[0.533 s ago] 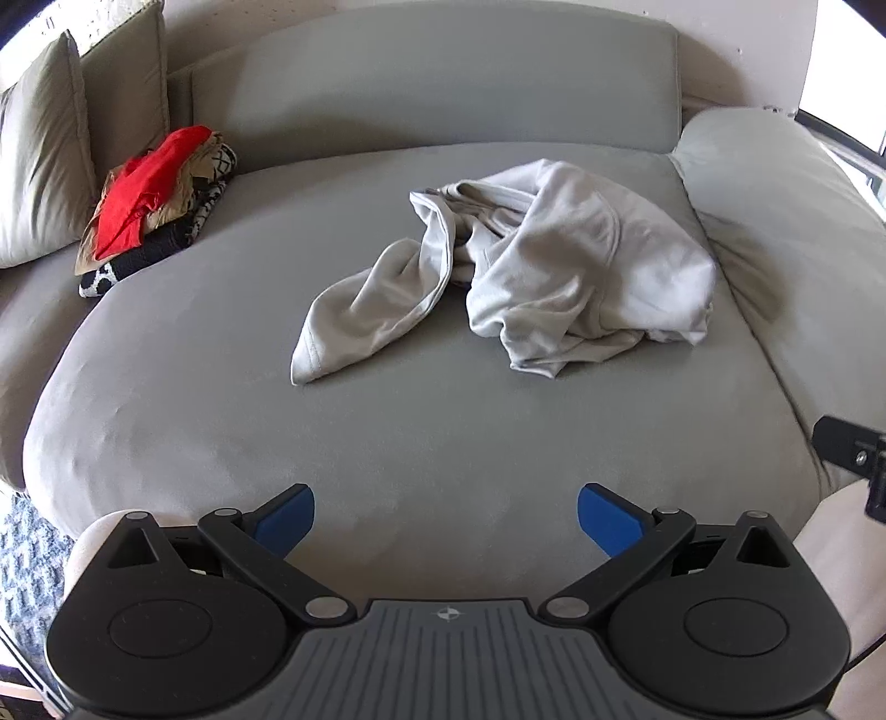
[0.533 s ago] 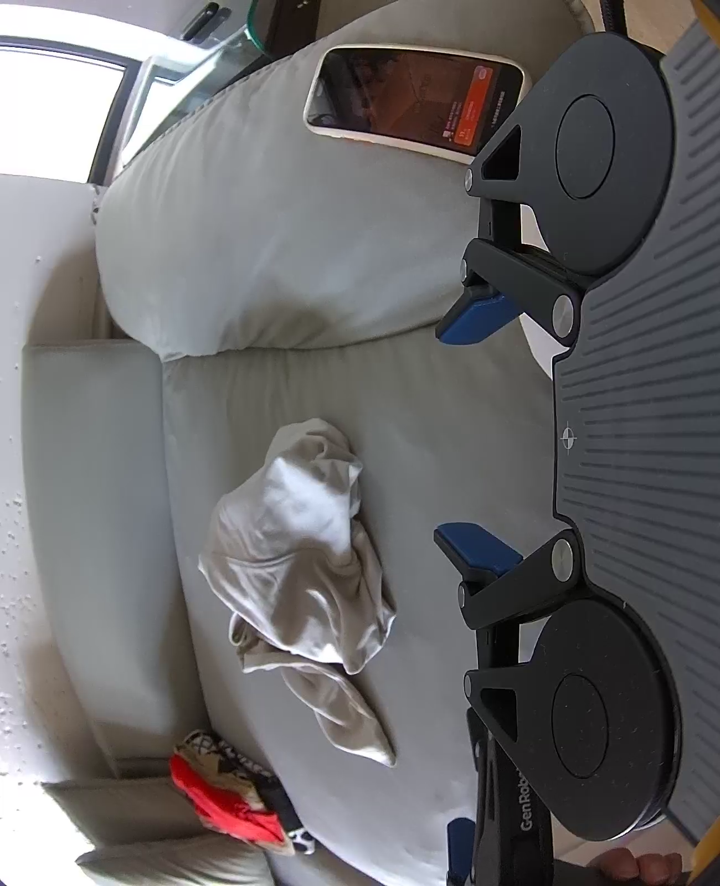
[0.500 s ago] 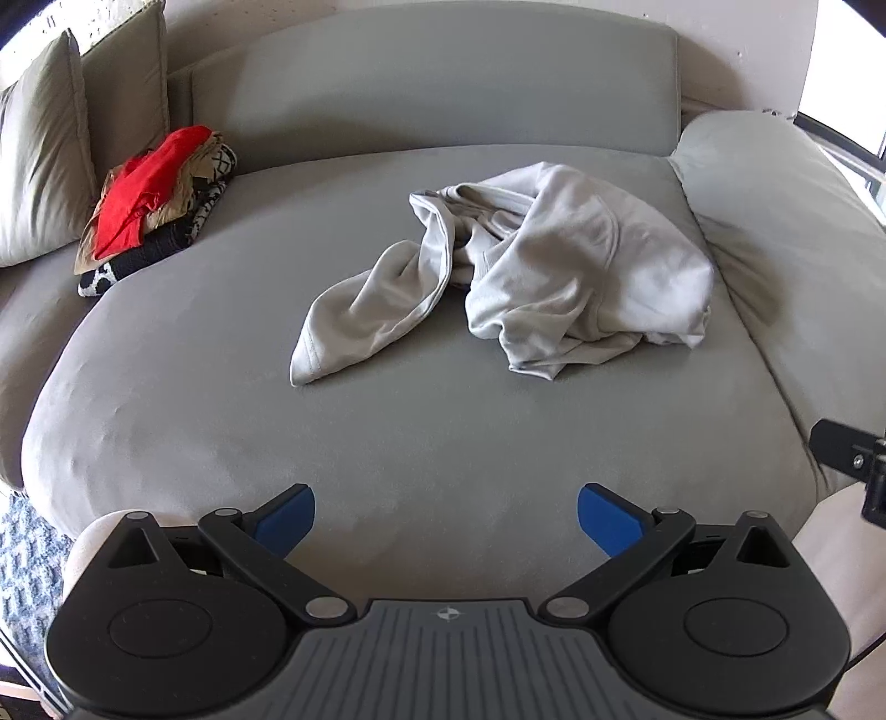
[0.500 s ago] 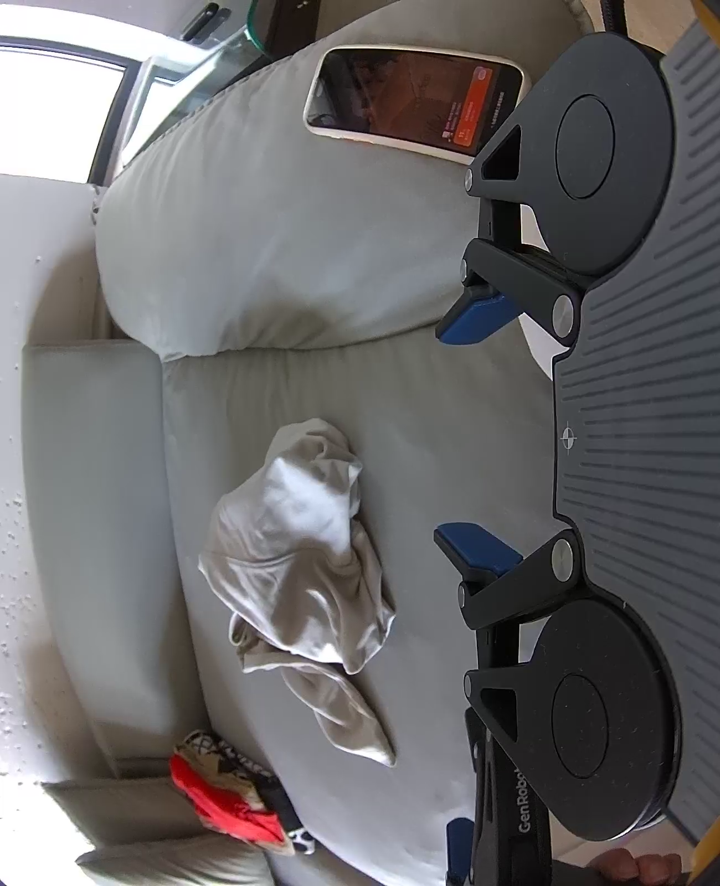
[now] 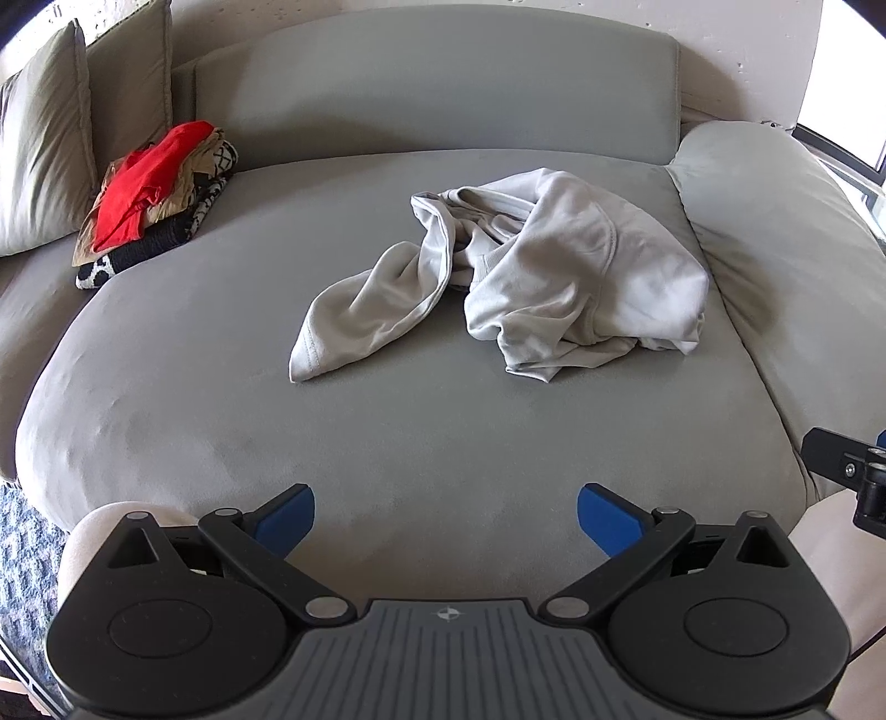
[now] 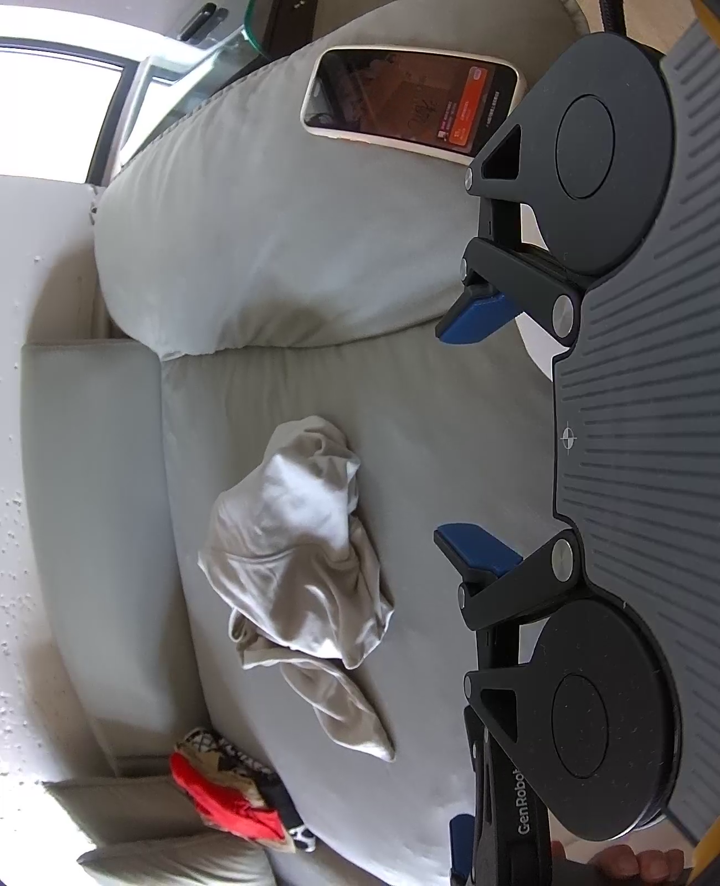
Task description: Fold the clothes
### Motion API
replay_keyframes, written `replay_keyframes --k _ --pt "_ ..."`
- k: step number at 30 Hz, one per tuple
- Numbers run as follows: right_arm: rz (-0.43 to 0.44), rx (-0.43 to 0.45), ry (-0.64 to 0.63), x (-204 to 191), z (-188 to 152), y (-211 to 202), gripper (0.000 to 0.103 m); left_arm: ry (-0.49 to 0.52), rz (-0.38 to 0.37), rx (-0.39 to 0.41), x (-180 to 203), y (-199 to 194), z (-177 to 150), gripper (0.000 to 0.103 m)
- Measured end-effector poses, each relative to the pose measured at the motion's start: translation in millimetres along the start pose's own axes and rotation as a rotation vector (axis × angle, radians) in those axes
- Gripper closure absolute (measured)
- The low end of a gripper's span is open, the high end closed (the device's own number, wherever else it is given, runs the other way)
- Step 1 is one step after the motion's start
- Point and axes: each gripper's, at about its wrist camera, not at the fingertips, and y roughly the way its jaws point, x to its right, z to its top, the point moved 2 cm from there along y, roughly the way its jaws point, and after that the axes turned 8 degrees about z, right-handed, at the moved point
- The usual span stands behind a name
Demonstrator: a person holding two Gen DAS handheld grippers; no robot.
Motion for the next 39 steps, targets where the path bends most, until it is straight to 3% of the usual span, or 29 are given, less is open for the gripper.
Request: replay_keyframes --k 24,29,35,39 --pt "-0.011 0.015 0.042 9 4 -1 0.026 0.005 0.001 0.009 0 -2 0 0.001" --pt "-0.069 0.077 0.133 34 25 -2 0.026 0.008 0.008 0.013 0 0 2 0.001" --pt "-0.222 0.158 0.198 71 53 -1 0.026 -0.002 0.027 0.009 -3 6 7 0.001" --pt "-0.259 0.171 0.206 84 62 -1 0.026 -0.014 0.048 0.003 -6 11 12 0.001"
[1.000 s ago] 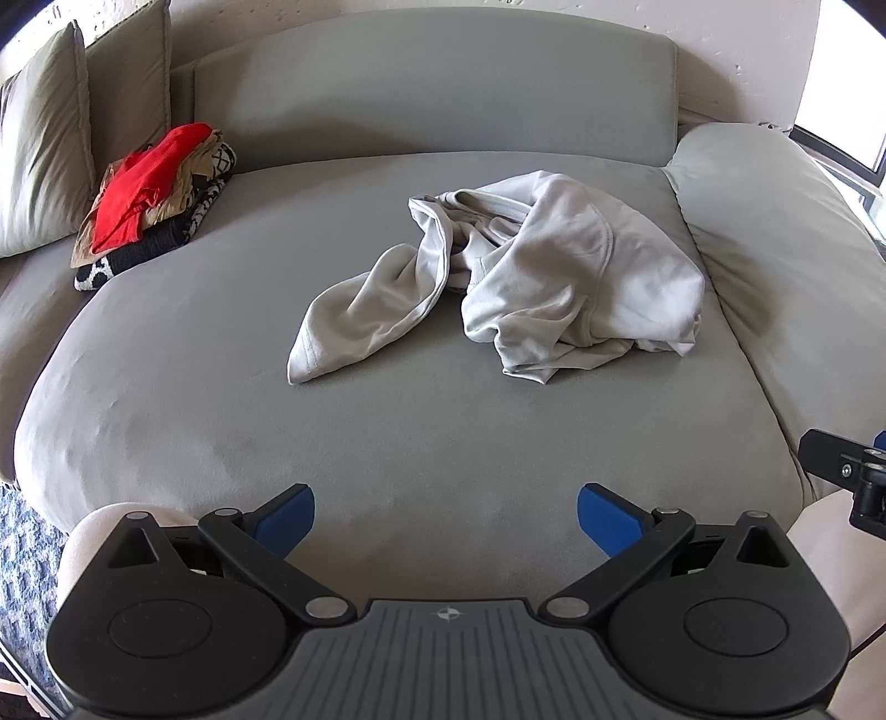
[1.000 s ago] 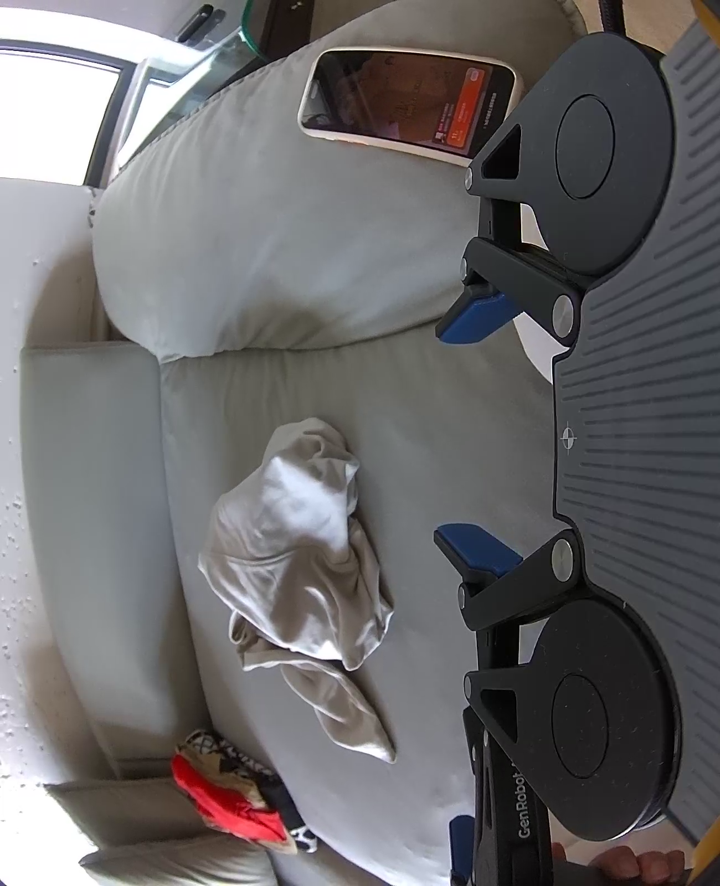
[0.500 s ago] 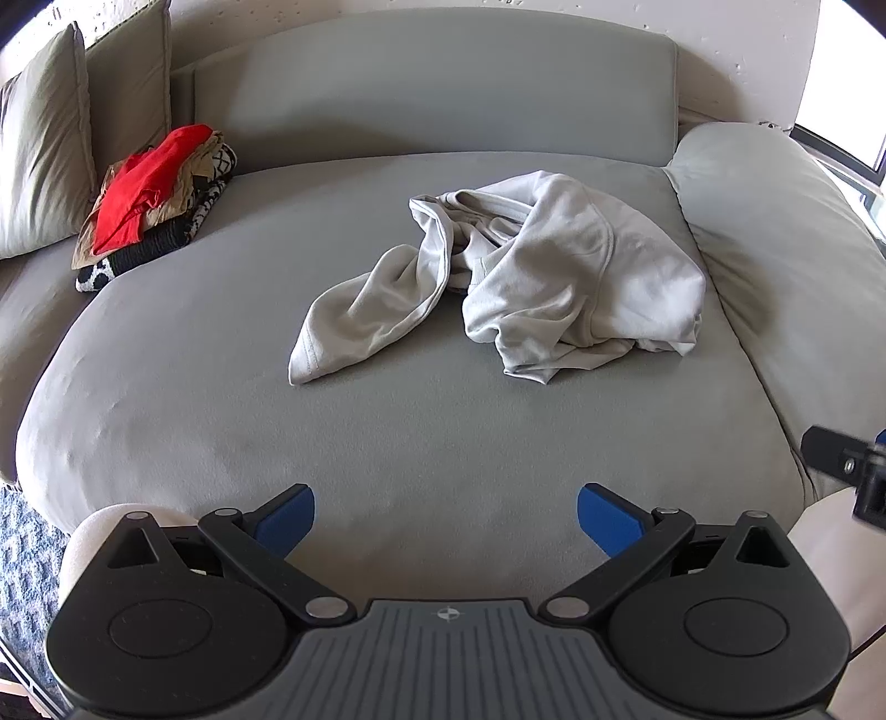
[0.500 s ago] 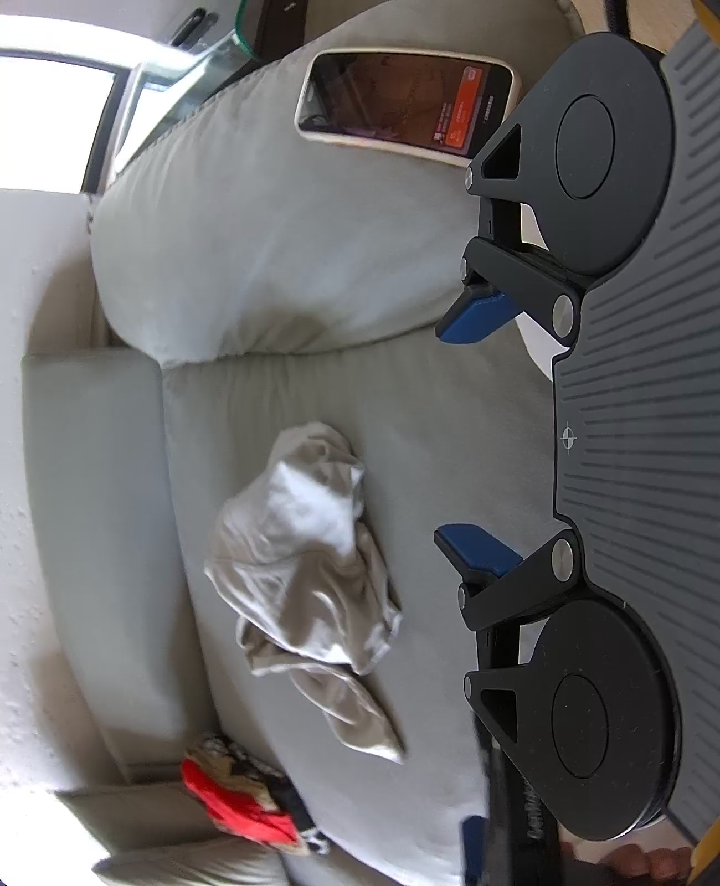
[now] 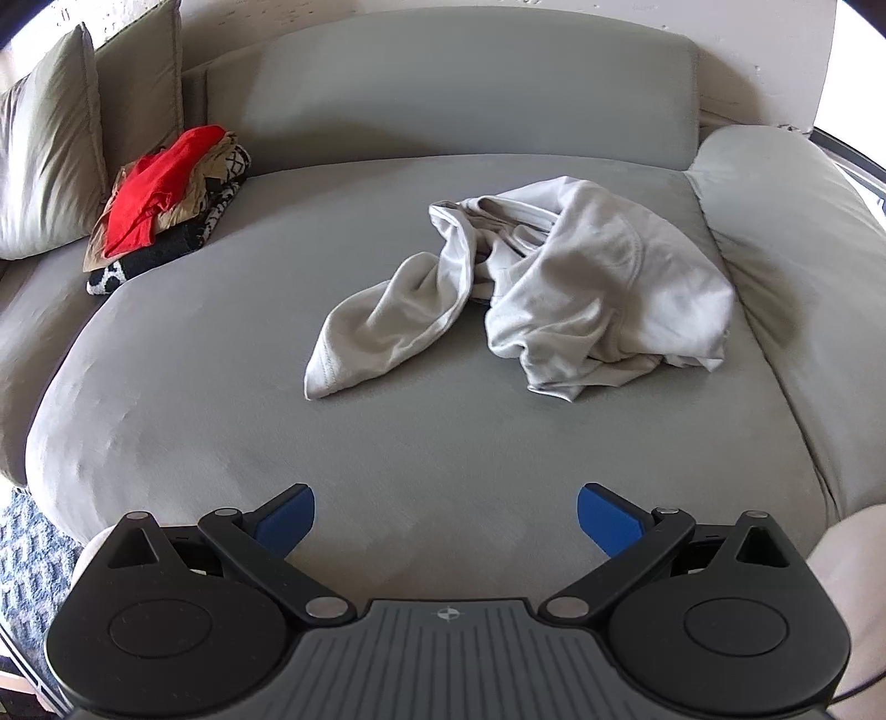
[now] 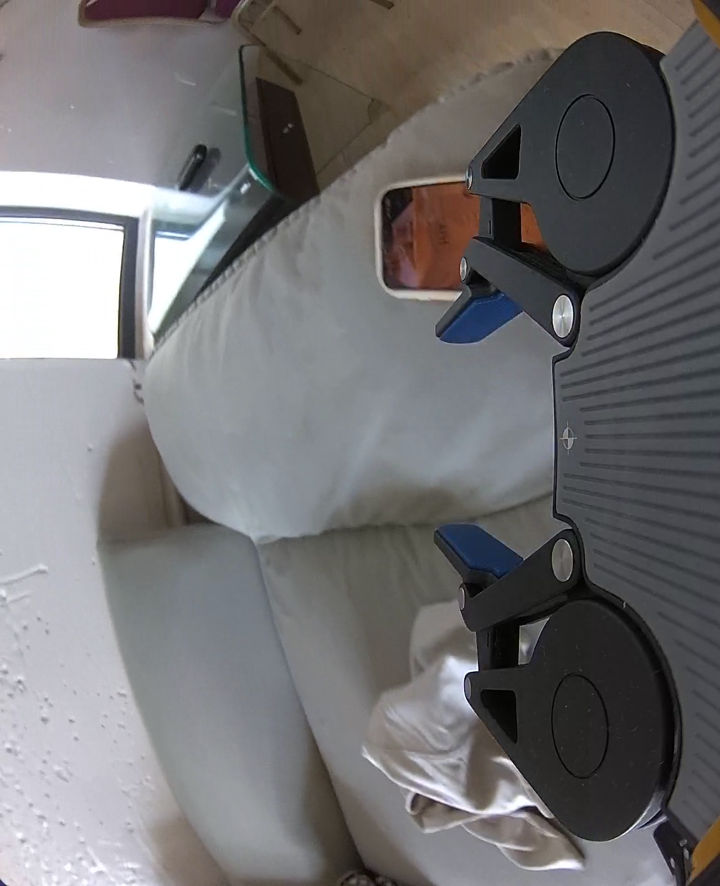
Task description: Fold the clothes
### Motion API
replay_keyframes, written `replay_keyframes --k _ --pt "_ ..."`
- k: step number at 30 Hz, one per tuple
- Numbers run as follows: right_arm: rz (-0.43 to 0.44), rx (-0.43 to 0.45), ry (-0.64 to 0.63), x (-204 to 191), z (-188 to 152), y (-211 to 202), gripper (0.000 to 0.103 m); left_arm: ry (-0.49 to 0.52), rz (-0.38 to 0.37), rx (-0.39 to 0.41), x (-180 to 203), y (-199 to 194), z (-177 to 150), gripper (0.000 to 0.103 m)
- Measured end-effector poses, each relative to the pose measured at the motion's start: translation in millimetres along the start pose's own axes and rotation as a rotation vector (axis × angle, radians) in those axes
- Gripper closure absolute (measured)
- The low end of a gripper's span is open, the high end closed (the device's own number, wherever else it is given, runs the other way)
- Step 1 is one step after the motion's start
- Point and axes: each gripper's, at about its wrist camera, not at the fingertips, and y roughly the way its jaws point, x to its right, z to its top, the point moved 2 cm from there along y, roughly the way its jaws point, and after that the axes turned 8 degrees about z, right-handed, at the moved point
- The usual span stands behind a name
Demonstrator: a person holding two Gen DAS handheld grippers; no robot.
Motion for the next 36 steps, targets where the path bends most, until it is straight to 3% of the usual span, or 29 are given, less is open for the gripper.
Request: replay_keyframes --k 14,21,27,33,36 --pt "0.134 -0.101 -0.135 -42 -27 -1 0.024 -0.013 0.012 -0.004 -1 2 3 0.001" --pt "0.138 -0.085 -0.128 -43 -26 1 0.024 -0.021 0.017 0.001 -4 1 3 0.001" --pt "-0.023 0.023 -0.008 10 1 12 0.024 -0.012 0.021 0.007 -5 1 7 0.001" --pt "-0.337 0.291 0.143 97 22 13 0.024 0.022 0.009 0.001 -2 4 16 0.001" --pt "-0.366 0.316 0.261 138 25 19 0.024 0.032 -0.014 -0.002 2 4 21 0.001"
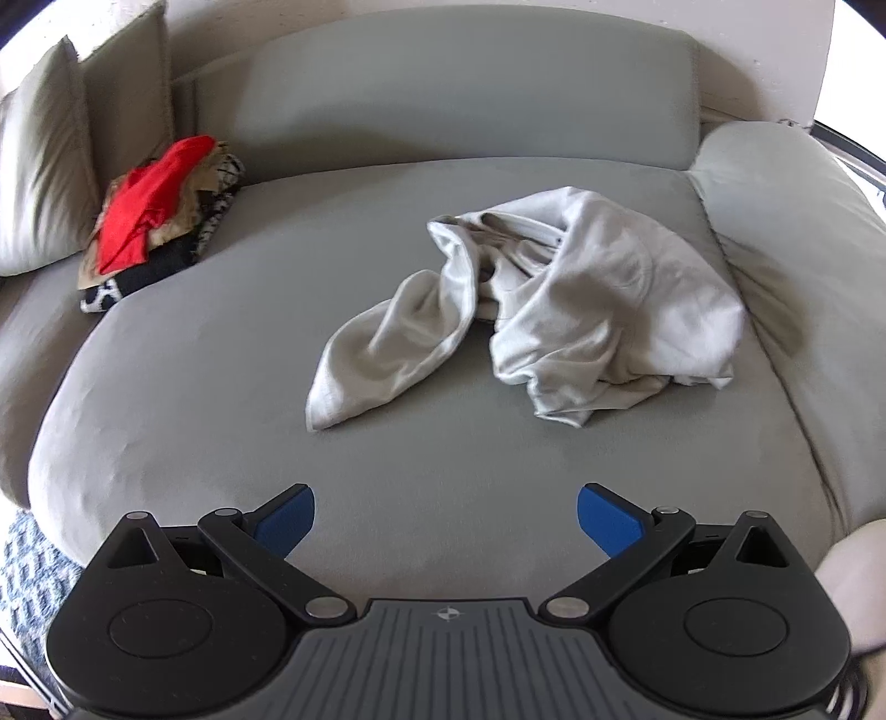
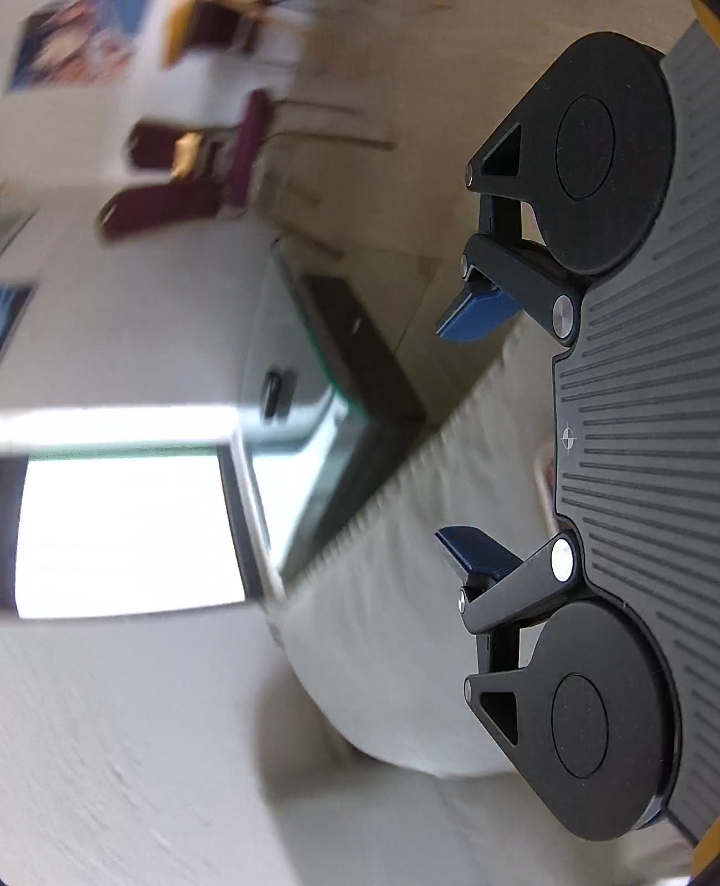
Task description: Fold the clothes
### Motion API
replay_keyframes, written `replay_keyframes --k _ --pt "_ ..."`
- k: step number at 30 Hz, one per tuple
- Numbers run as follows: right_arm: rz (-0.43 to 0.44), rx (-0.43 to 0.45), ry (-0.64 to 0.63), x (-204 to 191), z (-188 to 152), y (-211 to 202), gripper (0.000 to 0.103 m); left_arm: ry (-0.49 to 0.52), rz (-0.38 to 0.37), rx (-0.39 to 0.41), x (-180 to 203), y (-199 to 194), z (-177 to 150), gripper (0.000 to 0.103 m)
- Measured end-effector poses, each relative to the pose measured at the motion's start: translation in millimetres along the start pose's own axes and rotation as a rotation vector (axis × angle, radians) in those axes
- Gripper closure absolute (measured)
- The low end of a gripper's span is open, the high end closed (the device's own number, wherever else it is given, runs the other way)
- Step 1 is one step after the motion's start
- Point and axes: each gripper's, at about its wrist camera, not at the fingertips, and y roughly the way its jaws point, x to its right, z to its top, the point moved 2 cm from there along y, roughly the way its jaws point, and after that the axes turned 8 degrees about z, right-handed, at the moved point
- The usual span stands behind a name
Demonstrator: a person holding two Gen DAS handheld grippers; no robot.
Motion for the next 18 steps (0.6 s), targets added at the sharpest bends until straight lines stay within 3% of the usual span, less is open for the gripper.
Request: replay_keyframes --k 4,10,13,18 --pt "0.03 -0.042 0.065 18 -3 33 0.024 0.03 -0.006 0.018 11 1 5 0.001" --pt "0.073 -0.099 -0.008 -1 -21 66 0.024 0.029 0.016 0.004 18 13 8 0.001" --pt "0.074 -0.067 -0.012 -4 -17 82 0.024 0.015 0.018 -0.003 17 17 10 0.001" --pt "0.053 0.064 0.048 -6 18 87 0.024 -0.021 0.033 -0.001 11 20 13 0.001"
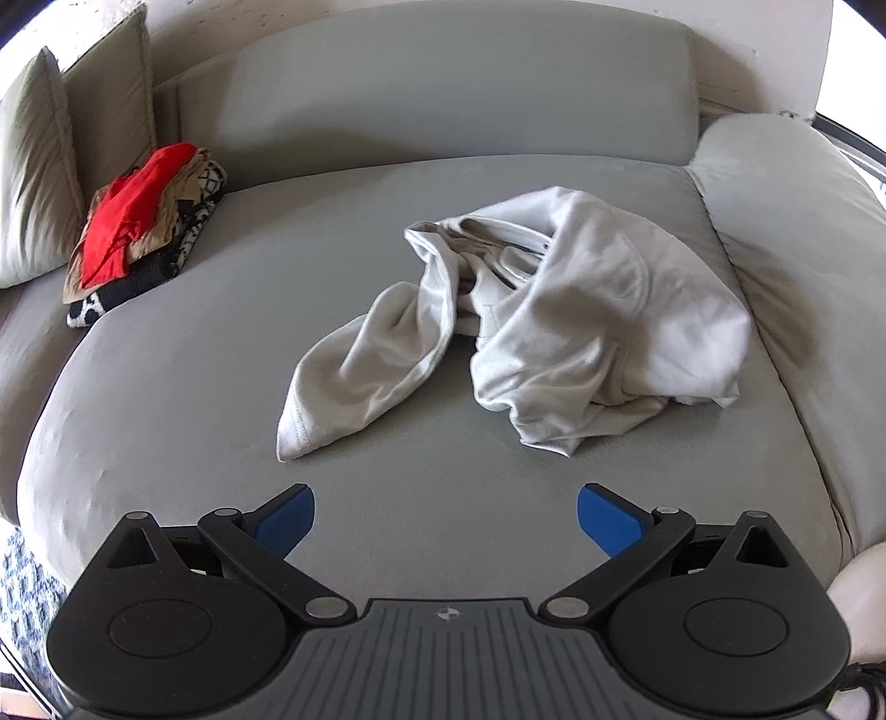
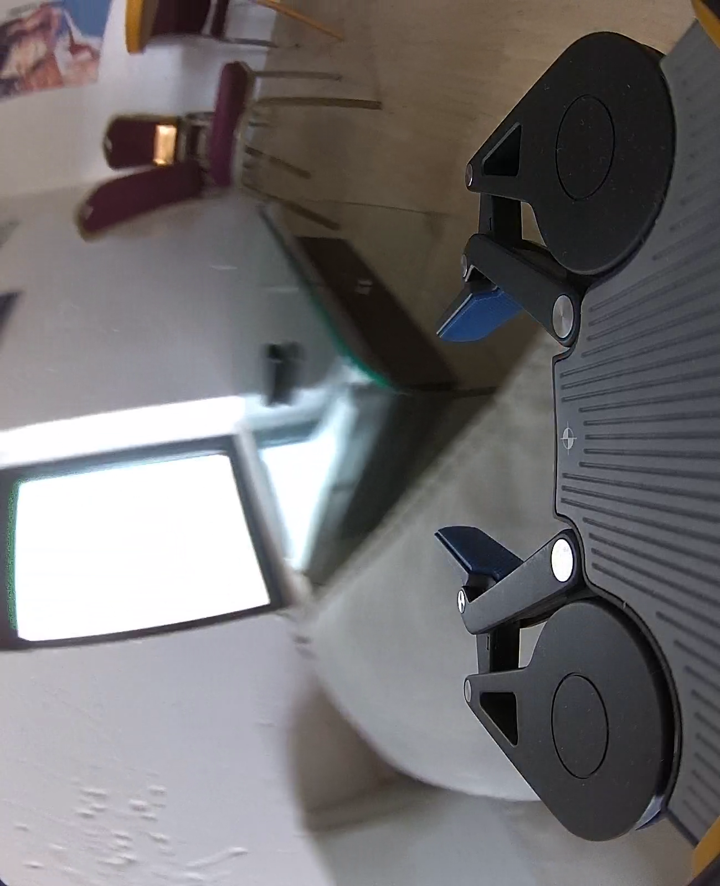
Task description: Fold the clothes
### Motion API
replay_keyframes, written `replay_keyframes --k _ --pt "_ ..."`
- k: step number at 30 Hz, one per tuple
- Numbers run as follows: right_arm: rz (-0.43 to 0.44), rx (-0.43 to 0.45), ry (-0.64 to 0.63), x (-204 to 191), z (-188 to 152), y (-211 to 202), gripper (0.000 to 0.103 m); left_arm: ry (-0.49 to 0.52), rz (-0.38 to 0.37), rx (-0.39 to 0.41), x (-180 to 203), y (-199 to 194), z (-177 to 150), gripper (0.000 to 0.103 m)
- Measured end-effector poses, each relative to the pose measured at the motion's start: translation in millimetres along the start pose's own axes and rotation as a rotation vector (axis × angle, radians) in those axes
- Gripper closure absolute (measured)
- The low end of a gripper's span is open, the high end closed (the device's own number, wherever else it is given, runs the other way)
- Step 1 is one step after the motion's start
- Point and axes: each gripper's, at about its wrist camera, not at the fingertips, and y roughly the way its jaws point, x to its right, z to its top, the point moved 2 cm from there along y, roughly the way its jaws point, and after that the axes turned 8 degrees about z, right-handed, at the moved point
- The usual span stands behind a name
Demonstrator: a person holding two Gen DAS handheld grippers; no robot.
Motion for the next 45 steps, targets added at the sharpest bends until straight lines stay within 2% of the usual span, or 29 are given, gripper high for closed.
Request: replay_keyframes --k 2,6,8,12,13,16,18,20,23,25,26,27,29,32,34,36,38,40,41,42,43,45 --pt "0.072 -0.018 -0.002 -14 10 -15 0.024 -0.015 0.005 0.012 -4 -1 0 0.001" --pt "0.279 -0.131 -0.167 -71 -1 -48 0.022 -0.046 0.037 0.017 -12 1 -1 0.001" --pt "0.391 -0.209 -0.236 -103 -16 -63 0.022 -0.064 0.057 0.021 -19 3 -3 0.001" --pt "0.649 -0.38 -0.372 -171 -55 -95 0.024 -0.123 0.068 0.022 -40 8 -4 0.017" --pt "0.723 -0.41 -0.413 -187 -66 -104 0.025 -0.145 0.065 0.019 -47 9 -4 0.016" --pt "0.943 -0.456 -0.534 -235 -94 -133 0.026 -0.207 0.082 0.012 -66 10 -6 0.016" --pt "1.022 -0.468 -0.594 -264 -112 -147 0.018 -0.244 0.095 0.004 -77 12 -9 0.014" --pt "1.03 -0.472 -0.644 -287 -126 -147 0.013 -0.275 0.097 -0.01 -88 15 -12 0.011" --pt "0.934 -0.512 -0.672 -313 -141 -125 0.013 -0.28 0.116 -0.012 -97 17 -16 0.011" --pt "0.854 -0.524 -0.619 -317 -141 -110 0.02 -0.272 0.119 -0.008 -98 18 -17 0.011" --pt "0.815 -0.529 -0.593 -320 -142 -102 0.063 -0.267 0.109 -0.004 -98 17 -17 0.011" --pt "0.779 -0.545 -0.553 -319 -140 -94 0.098 -0.262 0.098 -0.001 -97 16 -17 0.011" --pt "0.718 -0.592 -0.437 -301 -126 -77 0.1 -0.253 0.077 0.007 -95 14 -17 0.011" --pt "0.598 -0.469 -0.371 -261 -87 -74 0.1 -0.234 0.049 0.022 -91 11 -17 0.011" --pt "0.533 -0.449 -0.277 -219 -61 -72 0.1 -0.217 0.023 0.042 -88 7 -16 0.011" --pt "0.47 -0.457 -0.204 -176 -42 -73 0.1 -0.206 0.004 0.057 -84 3 -15 0.011" --pt "0.44 -0.519 -0.193 -141 -34 -80 0.1 -0.194 -0.014 0.072 -80 -1 -13 0.011" --pt "0.422 -0.638 -0.243 -118 -35 -88 0.086 -0.182 -0.025 0.082 -76 -4 -8 0.011" --pt "0.408 -0.687 -0.263 -108 -33 -92 0.076 -0.171 -0.027 0.087 -74 -6 -5 0.011" --pt "0.404 -0.692 -0.269 -101 -27 -98 0.065 -0.161 -0.028 0.092 -71 -7 -2 0.011" --pt "0.433 -0.66 -0.27 -96 -18 -107 0.059 -0.151 -0.029 0.099 -68 -10 3 0.011" --pt "0.511 -0.569 -0.271 -100 -4 -124 0.041 -0.135 -0.035 0.11 -60 -15 12 0.01"
